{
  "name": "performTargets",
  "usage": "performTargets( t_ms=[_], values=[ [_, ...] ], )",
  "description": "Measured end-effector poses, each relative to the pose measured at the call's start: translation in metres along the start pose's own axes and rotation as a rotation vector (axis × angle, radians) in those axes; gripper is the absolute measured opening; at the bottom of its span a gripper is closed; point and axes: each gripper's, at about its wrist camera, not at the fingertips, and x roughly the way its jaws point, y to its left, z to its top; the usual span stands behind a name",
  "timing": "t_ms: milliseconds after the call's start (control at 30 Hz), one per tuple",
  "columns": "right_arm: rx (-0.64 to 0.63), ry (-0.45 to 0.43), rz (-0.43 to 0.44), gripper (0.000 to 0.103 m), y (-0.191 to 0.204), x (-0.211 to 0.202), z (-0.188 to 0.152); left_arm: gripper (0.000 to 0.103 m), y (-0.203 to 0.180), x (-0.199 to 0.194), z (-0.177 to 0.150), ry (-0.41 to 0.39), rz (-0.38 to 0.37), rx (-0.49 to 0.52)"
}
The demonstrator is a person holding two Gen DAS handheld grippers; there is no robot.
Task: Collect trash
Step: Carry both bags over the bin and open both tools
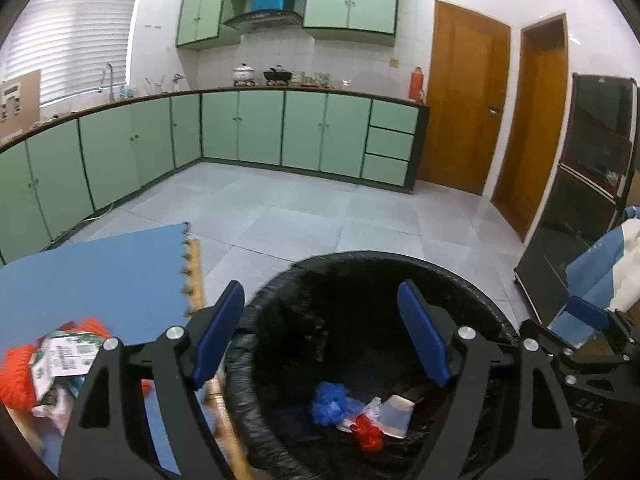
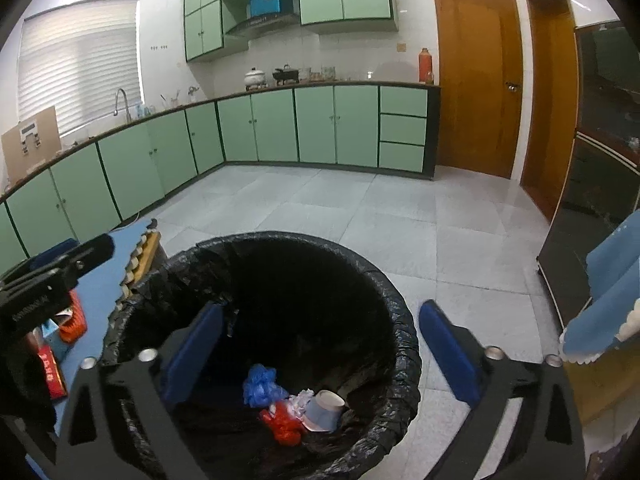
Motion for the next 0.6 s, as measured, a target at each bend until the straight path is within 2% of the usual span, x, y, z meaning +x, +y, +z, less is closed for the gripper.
performTargets(
  t_ms=[233,600],
  values=[
    [-0.028,-0.021,0.073,0.097,0.038,-0.022,0.004,0.083,0.044,-0.050,0.000,-0.039,0.083,-0.027],
    [-0.097,-0.015,0.250,0.097,0.133,-0.044,-0.014,0.084,0.144,-0.154,-0.030,-0.080,0.335,-0.096]
  ],
)
